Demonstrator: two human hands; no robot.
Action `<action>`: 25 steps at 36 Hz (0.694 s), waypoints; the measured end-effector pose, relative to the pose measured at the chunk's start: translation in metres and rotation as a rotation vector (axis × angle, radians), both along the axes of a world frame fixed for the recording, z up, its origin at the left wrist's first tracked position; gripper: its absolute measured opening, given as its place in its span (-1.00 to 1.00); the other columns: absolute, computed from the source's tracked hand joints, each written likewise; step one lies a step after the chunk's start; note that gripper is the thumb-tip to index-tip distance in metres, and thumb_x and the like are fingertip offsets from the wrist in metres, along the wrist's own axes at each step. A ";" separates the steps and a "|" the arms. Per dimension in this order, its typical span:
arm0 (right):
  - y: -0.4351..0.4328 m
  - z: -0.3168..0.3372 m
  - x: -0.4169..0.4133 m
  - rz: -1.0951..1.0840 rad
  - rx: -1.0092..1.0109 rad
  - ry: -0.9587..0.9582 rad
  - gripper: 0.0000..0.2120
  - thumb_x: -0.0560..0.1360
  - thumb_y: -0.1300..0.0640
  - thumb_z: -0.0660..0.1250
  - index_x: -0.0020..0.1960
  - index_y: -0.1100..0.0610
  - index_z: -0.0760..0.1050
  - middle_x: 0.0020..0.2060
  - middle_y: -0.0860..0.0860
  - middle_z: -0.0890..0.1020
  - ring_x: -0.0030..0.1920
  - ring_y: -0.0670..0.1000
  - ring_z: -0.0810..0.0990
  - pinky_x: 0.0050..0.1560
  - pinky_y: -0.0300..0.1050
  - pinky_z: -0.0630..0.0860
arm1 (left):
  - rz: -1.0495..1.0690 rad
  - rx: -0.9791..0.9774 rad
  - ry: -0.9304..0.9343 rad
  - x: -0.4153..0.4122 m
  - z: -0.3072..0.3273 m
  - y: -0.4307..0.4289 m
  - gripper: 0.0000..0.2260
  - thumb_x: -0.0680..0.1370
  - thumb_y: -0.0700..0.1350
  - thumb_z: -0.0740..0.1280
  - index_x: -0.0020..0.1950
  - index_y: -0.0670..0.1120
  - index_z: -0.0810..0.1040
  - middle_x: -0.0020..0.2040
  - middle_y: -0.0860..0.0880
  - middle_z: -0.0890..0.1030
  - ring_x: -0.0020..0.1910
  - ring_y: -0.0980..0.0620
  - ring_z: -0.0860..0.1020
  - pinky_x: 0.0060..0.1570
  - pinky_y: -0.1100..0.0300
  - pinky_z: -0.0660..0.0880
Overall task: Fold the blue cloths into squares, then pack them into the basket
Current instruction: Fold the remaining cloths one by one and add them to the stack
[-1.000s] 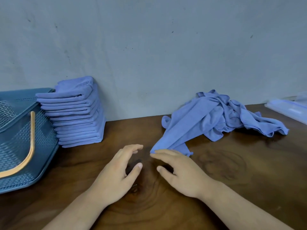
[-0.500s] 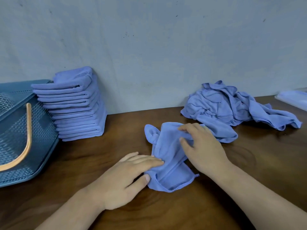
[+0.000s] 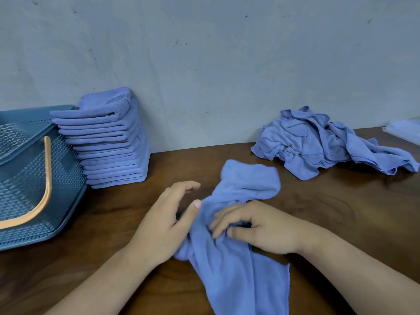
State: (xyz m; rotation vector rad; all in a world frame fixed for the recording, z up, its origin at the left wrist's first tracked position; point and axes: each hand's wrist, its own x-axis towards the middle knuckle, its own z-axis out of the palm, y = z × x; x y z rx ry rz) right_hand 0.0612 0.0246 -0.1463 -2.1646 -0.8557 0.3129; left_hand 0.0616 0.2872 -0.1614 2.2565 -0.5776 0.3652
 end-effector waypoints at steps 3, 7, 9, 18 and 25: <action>0.006 0.003 -0.007 0.069 0.125 0.135 -0.66 0.61 0.43 0.23 0.15 0.18 0.72 0.14 -0.03 0.74 0.29 0.01 0.65 0.44 0.13 0.47 | -0.034 -0.076 0.324 0.007 0.001 -0.001 -0.65 0.68 0.21 0.27 0.44 0.18 0.50 0.32 0.24 0.62 0.34 0.30 0.53 0.42 0.10 0.45; 0.007 0.002 -0.007 -0.013 0.396 0.272 -0.64 0.53 0.55 0.14 0.09 0.31 0.65 0.04 0.16 0.74 0.10 0.15 0.72 0.10 0.03 0.58 | 0.052 -0.271 0.455 0.019 0.011 0.000 -0.75 0.70 0.10 0.29 0.38 0.18 0.53 0.13 0.23 0.70 0.07 0.26 0.64 0.18 0.14 0.47; 0.007 0.000 -0.002 -0.223 0.476 0.197 -0.60 0.55 0.52 0.15 0.05 0.19 0.68 -0.04 0.07 0.75 0.00 0.08 0.70 -0.09 -0.02 0.60 | 0.143 -0.248 0.427 0.023 0.008 0.002 -0.68 0.68 0.11 0.33 0.44 0.17 0.48 0.15 0.24 0.68 0.06 0.23 0.64 0.18 0.16 0.49; -0.011 -0.019 0.033 -0.841 -0.337 -0.149 -0.37 0.57 -0.44 0.16 0.51 -0.12 0.43 0.52 -0.15 0.39 0.60 -0.02 0.17 0.53 0.13 0.18 | 0.168 0.355 0.330 0.008 -0.005 -0.014 -0.29 0.61 0.40 0.20 0.69 0.17 0.13 0.68 0.20 0.12 0.68 0.16 -0.04 0.66 0.04 -0.11; -0.005 -0.023 0.035 -0.626 -0.026 -0.156 -0.94 0.60 -0.07 0.43 0.05 -0.15 0.63 -0.01 -0.14 0.69 0.02 -0.07 0.59 0.17 0.07 0.55 | -0.013 0.151 0.216 0.009 -0.011 -0.011 -0.71 0.54 0.33 0.34 0.20 0.29 0.57 0.29 0.39 0.51 0.41 0.33 0.37 0.52 -0.02 0.26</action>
